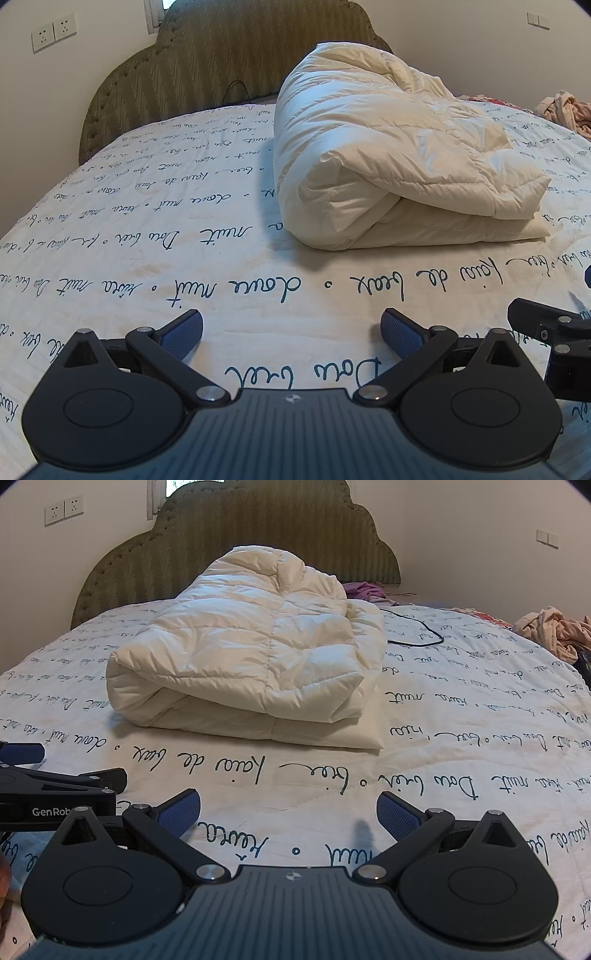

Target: Fold small clothes

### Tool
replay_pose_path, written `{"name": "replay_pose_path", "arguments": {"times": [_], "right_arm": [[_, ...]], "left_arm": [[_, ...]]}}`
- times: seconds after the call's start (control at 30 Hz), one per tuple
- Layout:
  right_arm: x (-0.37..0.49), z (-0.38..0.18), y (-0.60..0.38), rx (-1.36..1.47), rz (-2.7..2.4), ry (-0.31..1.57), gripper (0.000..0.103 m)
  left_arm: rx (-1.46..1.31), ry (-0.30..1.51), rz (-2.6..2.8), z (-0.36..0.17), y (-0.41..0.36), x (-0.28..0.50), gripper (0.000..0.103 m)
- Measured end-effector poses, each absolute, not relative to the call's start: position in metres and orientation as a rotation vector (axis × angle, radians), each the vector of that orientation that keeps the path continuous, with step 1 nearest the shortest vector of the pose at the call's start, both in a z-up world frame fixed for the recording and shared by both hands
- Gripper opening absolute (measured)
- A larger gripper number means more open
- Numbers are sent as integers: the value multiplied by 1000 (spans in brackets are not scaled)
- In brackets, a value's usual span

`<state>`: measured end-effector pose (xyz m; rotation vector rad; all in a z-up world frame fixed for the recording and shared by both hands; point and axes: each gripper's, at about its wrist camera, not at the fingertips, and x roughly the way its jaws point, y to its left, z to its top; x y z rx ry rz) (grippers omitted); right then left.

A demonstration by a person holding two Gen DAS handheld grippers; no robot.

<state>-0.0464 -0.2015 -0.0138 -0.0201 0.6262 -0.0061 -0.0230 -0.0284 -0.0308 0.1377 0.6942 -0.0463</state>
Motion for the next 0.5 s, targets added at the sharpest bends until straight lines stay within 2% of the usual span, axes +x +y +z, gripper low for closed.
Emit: {"name": "replay_pose_path", "arguments": {"times": [0.5], "right_arm": [[-43, -16, -202, -12, 8, 634, 103]], "left_arm": [[156, 672, -67, -28, -31, -24, 103]]}}
